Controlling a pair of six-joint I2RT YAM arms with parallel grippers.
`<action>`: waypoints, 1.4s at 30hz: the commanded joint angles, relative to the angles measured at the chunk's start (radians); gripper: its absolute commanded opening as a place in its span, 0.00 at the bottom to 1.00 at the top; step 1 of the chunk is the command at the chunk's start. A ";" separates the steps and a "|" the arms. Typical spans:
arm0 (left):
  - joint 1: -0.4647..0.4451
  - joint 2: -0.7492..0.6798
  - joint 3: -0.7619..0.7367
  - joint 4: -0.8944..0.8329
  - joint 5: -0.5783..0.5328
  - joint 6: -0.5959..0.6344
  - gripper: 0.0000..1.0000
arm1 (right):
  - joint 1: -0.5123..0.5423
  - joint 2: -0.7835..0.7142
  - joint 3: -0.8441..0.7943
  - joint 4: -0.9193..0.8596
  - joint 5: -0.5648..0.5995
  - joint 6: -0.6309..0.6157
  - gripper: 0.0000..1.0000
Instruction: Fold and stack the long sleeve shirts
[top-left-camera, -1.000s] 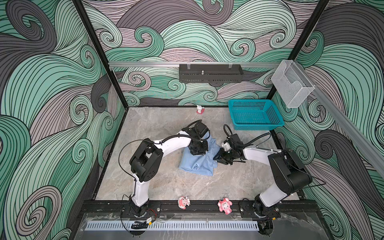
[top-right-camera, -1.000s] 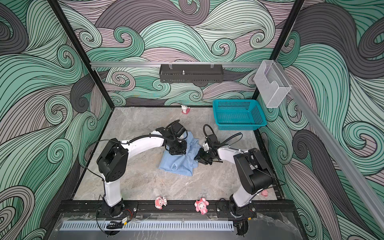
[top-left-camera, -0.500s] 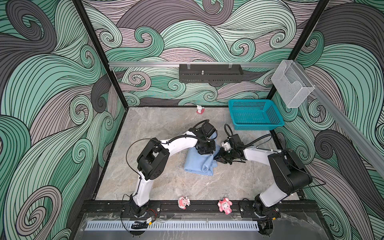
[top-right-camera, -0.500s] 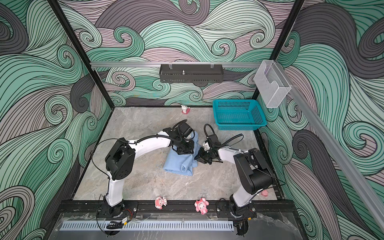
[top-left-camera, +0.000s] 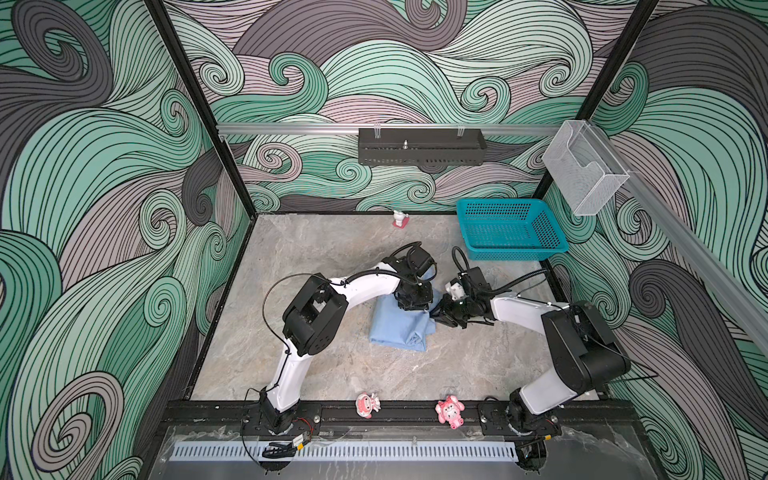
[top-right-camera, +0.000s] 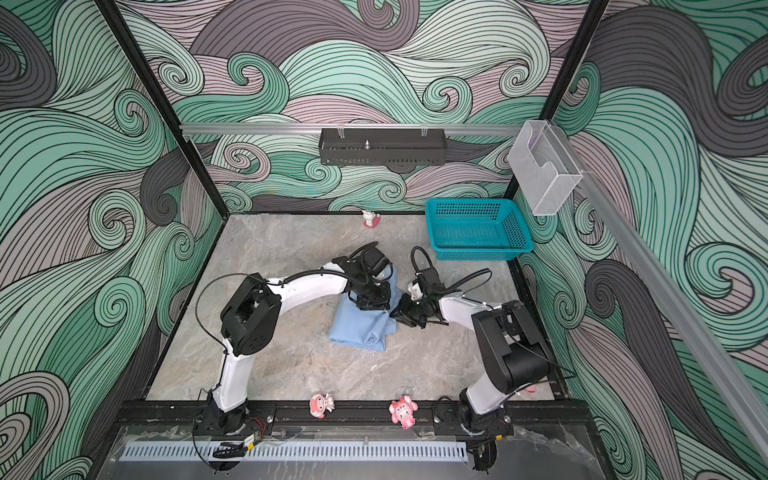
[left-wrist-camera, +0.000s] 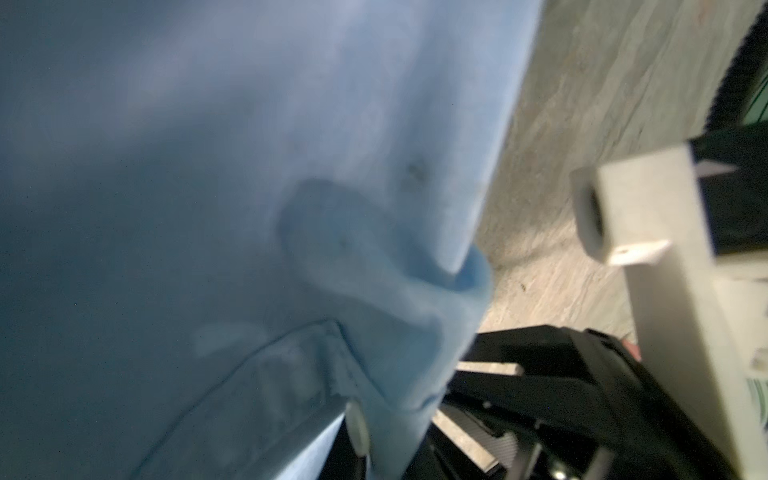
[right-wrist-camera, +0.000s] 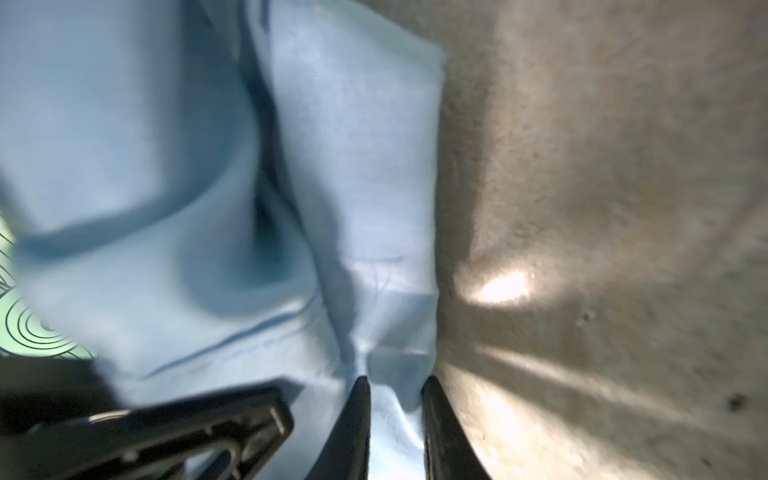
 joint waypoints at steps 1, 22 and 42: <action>-0.002 -0.022 0.034 -0.002 0.005 0.002 0.34 | -0.016 -0.089 0.038 -0.143 0.068 -0.057 0.33; 0.285 -0.207 -0.067 -0.029 0.163 0.221 0.55 | 0.101 -0.078 0.223 -0.064 0.003 0.027 0.32; 0.337 0.190 0.217 -0.232 0.202 0.288 0.51 | 0.023 0.073 0.169 -0.102 0.025 -0.031 0.38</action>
